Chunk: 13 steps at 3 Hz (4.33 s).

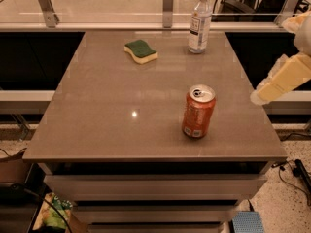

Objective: Knock blue plastic bottle over

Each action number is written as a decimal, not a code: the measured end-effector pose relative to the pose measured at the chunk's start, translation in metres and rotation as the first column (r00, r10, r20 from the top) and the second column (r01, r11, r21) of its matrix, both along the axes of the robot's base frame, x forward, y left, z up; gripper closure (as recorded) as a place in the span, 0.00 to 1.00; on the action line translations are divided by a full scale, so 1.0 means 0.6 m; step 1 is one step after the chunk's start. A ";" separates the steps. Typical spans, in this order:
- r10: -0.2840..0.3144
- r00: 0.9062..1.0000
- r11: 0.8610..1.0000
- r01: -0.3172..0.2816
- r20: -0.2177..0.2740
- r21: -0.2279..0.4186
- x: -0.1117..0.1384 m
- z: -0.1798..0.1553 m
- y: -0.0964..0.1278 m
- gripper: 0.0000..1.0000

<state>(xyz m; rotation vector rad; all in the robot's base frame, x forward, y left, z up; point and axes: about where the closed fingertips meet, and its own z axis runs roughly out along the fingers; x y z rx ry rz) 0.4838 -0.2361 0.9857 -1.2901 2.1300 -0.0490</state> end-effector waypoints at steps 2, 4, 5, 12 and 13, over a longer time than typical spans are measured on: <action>-0.111 0.982 0.988 0.091 0.156 0.127 0.093 0.002 -0.035 0.00; -0.106 0.980 0.986 0.082 0.169 0.143 0.110 0.008 -0.036 0.00; -0.099 0.975 0.984 0.066 0.197 0.168 0.138 0.022 -0.038 0.00; -0.220 0.952 0.873 0.096 0.210 0.479 0.408 -0.020 -0.017 0.00; -0.217 0.951 0.844 0.071 0.219 0.531 0.439 -0.028 -0.007 0.00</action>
Offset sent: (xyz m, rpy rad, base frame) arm 0.0860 -0.0417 -0.0107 0.1950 -0.2246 -0.1645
